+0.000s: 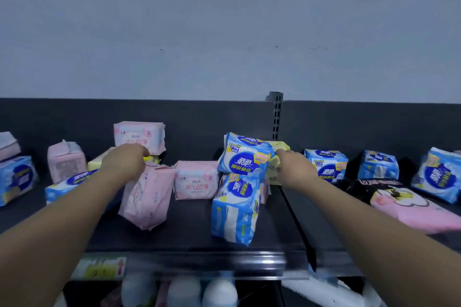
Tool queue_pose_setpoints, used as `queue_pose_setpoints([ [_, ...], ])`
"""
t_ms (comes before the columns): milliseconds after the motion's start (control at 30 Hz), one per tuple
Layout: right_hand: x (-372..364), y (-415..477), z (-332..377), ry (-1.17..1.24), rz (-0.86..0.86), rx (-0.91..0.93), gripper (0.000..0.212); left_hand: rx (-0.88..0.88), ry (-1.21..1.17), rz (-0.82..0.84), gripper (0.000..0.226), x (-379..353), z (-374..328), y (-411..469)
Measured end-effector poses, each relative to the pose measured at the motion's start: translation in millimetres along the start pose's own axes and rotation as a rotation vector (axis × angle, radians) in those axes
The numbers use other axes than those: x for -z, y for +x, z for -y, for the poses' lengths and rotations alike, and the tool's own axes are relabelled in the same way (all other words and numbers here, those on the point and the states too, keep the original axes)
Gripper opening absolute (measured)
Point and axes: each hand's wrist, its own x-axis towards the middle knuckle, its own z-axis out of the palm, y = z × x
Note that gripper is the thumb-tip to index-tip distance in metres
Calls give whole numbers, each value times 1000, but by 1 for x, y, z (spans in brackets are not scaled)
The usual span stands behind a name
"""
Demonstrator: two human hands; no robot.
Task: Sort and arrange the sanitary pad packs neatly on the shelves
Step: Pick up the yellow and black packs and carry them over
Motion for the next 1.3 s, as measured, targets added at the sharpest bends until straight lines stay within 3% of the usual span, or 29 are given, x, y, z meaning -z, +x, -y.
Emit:
queue_pose_setpoints([
  [233, -25, 51, -7, 36, 7, -61, 46, 142, 4, 111, 12, -19, 6, 49],
  [533, -48, 74, -12, 14, -182, -231, 27, -57, 126, 283, 19, -24, -3, 68],
  [767, -43, 73, -28, 34, -326, -97, 22, -126, 266, -35, 16, -32, -19, 50],
  [967, -34, 62, -38, 92, -339, 1, 16, -120, -165, -398, 16, -21, -54, 47],
  [1167, -10, 49, -65, 337, -441, -88, 29, -48, -528, -632, 22, 4, -94, 31],
  [1300, 8, 43, -80, 447, -520, -151, 26, -64, -671, -744, 22, 35, -126, 25],
])
